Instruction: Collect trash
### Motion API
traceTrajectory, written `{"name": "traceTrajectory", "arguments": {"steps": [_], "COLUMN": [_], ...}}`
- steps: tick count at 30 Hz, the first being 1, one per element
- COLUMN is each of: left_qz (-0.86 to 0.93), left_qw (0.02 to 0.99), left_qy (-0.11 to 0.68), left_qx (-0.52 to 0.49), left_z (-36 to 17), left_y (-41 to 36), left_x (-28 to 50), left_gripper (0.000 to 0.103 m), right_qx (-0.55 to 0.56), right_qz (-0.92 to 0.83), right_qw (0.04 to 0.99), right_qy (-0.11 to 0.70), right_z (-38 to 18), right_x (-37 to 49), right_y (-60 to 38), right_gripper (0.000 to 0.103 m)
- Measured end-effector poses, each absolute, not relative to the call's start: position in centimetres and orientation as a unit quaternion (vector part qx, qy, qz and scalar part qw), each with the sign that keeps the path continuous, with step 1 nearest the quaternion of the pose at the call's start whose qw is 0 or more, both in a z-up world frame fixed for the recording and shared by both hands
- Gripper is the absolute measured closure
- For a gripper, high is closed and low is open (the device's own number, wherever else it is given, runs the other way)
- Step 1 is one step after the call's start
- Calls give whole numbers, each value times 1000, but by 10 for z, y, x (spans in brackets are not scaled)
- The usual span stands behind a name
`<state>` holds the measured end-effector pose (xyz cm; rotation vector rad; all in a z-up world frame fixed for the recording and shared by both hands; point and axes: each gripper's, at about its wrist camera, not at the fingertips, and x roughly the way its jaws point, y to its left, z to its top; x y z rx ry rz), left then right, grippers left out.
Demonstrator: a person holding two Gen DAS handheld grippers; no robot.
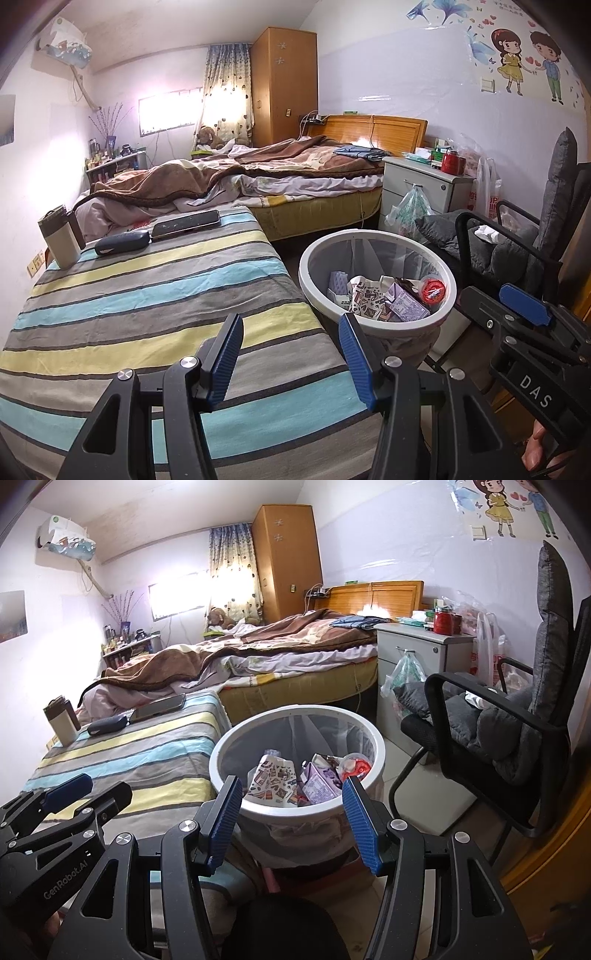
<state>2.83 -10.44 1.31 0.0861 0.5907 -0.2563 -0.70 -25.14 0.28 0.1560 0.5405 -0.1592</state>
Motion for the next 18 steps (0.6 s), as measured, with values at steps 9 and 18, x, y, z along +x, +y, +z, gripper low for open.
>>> {"name": "traceTrajectory", "arguments": {"steps": [9,18], "left_qz": [-124,-123], "left_qw": [948,948], "left_qy": [289,290], "left_qx": [41,40], "left_z": [14,15], "left_y": [-104,-102], "left_x": [28,27], "left_gripper": [49,49], "right_qx": [76,76], "right_qz": [-77,-77], "right_qw": [958,958], "right_qy": [264,264], "right_z": [3,1], "right_x": [-7,-6], "right_y": [-250,-249], "right_gripper": [45,45]}}
